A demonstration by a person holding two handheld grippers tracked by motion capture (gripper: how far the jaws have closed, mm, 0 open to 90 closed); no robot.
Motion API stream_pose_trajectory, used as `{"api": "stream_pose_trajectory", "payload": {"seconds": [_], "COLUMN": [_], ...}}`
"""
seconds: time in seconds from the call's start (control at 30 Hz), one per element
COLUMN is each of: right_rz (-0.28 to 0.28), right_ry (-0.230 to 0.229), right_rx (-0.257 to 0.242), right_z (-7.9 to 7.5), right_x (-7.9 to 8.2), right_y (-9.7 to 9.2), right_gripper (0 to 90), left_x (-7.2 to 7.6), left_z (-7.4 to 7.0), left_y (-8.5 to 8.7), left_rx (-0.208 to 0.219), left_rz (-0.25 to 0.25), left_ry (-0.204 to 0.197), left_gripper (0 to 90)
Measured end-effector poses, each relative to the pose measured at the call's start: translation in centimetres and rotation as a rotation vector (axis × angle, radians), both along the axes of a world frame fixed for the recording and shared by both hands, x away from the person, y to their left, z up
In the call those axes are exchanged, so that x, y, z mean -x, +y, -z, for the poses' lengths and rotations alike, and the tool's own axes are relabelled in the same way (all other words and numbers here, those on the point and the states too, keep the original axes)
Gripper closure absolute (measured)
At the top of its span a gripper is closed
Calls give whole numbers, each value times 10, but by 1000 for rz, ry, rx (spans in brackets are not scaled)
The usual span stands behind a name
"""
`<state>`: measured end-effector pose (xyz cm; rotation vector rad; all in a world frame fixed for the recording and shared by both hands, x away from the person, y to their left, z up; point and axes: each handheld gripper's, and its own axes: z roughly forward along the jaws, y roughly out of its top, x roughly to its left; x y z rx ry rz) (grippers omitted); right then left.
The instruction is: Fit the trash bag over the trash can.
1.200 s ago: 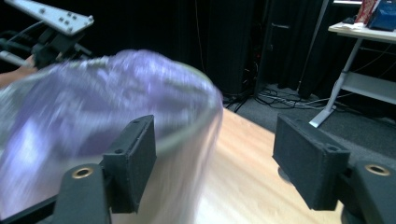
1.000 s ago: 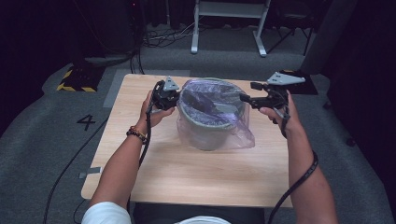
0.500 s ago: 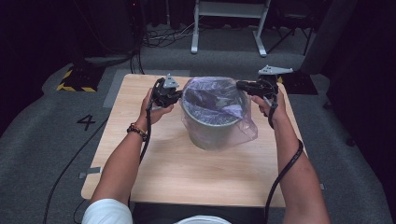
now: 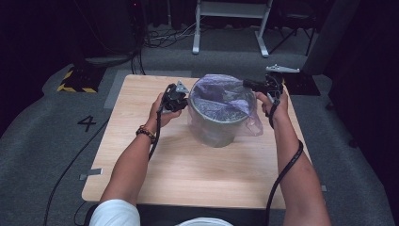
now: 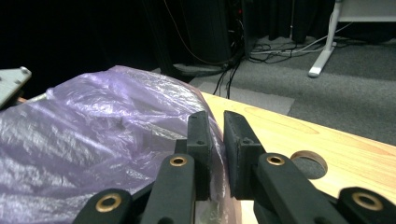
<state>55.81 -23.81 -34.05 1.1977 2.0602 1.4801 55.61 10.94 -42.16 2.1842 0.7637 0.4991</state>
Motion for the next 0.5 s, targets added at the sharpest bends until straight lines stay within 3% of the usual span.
{"api": "stream_pose_trajectory", "payload": {"seconds": [0.1,0.23,0.4,0.5], "right_rz": [-3,-20,-52,-91], "right_ry": [7,37,57,71], "right_rx": [15,-12,-25,-28], "right_z": [-1,-1,-2,-3], "right_x": [0,1,12,22], "right_y": [0,-4,-5,-5], "right_gripper": [815,815,814,809], "left_x": [0,5,17,25], "left_z": [4,11,14,19], "left_y": [0,3,7,12], "left_rx": [32,38,26,-27], "left_rz": [-1,33,88,118], "left_ry": [16,37,43,41], "left_gripper": [900,900,900,900]}}
